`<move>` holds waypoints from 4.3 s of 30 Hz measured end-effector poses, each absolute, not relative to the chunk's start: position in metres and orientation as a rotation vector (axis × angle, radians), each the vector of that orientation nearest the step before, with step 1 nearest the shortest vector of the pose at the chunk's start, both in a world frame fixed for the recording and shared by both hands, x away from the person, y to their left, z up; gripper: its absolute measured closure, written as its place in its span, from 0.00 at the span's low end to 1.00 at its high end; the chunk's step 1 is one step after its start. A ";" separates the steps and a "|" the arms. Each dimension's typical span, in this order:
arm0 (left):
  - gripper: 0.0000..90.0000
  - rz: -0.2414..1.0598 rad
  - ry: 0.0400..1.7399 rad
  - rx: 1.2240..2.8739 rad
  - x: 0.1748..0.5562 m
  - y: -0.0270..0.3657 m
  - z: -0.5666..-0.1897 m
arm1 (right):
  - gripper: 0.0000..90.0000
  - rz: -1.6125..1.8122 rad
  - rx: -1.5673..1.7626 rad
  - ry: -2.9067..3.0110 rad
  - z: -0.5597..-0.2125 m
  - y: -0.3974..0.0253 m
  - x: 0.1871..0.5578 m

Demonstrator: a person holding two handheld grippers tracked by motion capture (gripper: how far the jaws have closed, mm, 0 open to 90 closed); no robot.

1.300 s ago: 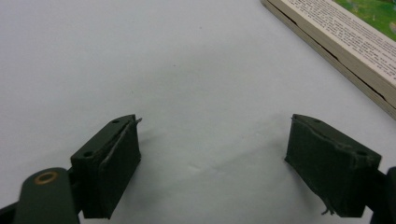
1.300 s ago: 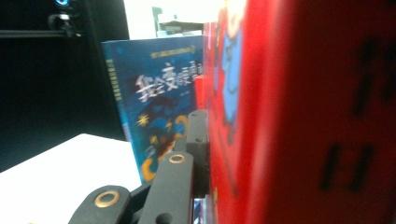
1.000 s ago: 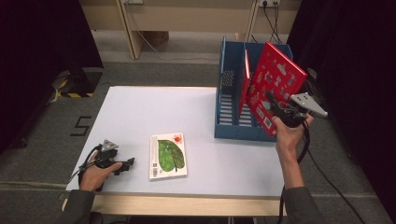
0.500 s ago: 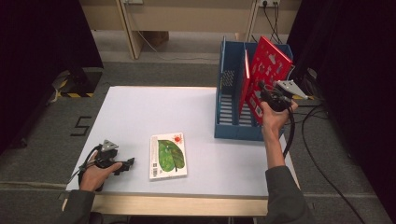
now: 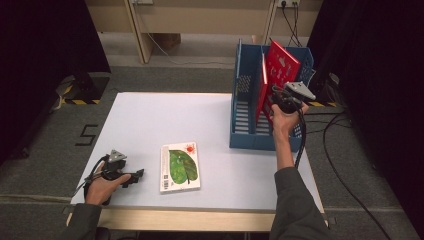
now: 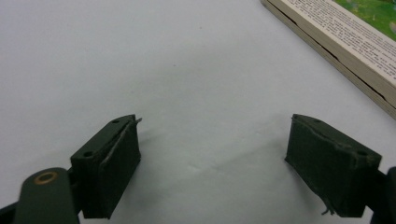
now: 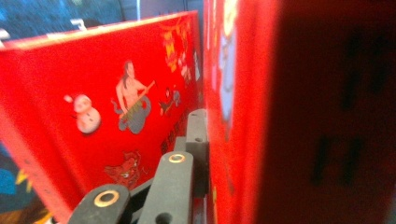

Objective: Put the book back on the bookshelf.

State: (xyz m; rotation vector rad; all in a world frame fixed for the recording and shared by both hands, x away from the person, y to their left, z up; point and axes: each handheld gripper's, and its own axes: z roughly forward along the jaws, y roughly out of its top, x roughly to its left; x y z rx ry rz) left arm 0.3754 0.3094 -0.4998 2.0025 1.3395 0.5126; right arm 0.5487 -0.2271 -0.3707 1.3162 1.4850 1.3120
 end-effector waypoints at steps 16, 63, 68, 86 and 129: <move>0.18 0.513 1.340 2.004 0.376 0.309 -0.500 | 0.87 1.258 1.342 1.539 -0.384 -0.219 0.564; 0.17 0.509 1.350 2.017 0.376 0.308 -0.499 | 0.80 1.238 1.166 1.893 -0.384 -0.243 0.482; 0.17 0.508 1.353 2.018 0.376 0.308 -0.498 | 0.79 1.269 1.193 1.886 -0.385 -0.238 0.487; 0.17 0.509 1.352 2.016 0.376 0.308 -0.499 | 0.84 1.262 1.147 1.909 -0.387 -0.228 0.497; 0.17 0.511 1.349 2.012 0.376 0.308 -0.499 | 0.66 1.321 1.145 1.920 -0.383 -0.212 0.458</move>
